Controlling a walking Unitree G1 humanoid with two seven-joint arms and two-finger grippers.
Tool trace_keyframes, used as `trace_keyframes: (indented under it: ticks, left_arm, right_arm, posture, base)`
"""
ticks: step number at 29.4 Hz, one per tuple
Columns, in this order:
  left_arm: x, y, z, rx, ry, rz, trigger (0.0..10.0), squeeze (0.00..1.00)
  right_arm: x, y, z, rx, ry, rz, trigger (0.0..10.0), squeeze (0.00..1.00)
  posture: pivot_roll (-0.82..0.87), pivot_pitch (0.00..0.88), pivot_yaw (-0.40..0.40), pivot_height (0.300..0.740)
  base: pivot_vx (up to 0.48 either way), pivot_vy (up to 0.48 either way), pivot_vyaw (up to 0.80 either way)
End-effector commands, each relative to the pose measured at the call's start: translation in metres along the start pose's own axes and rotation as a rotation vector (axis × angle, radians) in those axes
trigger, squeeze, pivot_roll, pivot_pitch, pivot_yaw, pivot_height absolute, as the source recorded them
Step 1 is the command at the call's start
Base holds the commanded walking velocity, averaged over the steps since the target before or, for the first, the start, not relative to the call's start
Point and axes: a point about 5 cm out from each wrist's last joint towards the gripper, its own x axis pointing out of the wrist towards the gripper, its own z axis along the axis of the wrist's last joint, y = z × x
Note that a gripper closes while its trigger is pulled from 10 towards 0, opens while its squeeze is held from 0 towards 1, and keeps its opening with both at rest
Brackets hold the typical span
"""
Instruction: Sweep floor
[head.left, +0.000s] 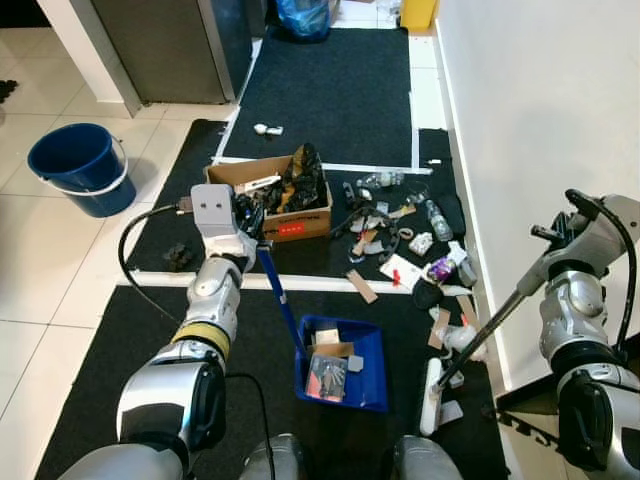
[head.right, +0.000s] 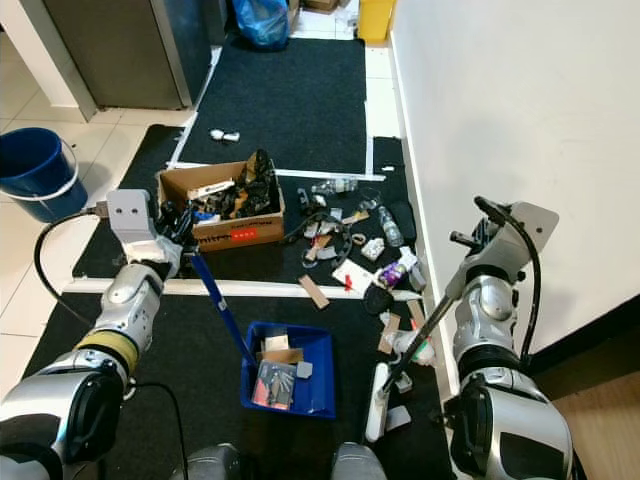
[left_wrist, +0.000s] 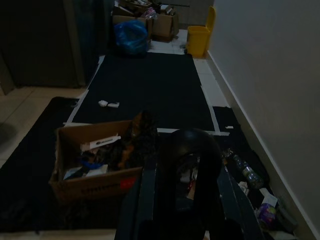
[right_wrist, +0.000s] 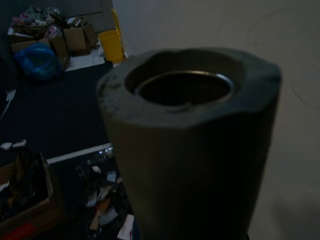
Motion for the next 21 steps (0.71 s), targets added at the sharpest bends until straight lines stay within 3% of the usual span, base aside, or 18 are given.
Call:
trace_keyframes:
  ticks: [1, 21]
  left_arm:
    - [0.0053, -0.0049, 0.0083, 0.0, -0.033, -0.02, 10.0, 0.0]
    - [0.0075, -0.0129, 0.008, 0.002, -0.03, -0.057, 10.0, 0.0]
  right_arm:
    - [0.0031, 0.0021, 0.0059, 0.014, -0.024, -0.003, 10.0, 0.0]
    - [0.0063, 0.0039, 0.0116, 0.01, -0.042, 0.007, 10.0, 0.0]
  posture:
    - [0.05, 0.0, 0.018, 0.74]
    - [0.04, 0.0, 0.026, 0.74]
  base:
    - [0.48, 0.0, 0.0]
    - [0.48, 0.0, 0.0]
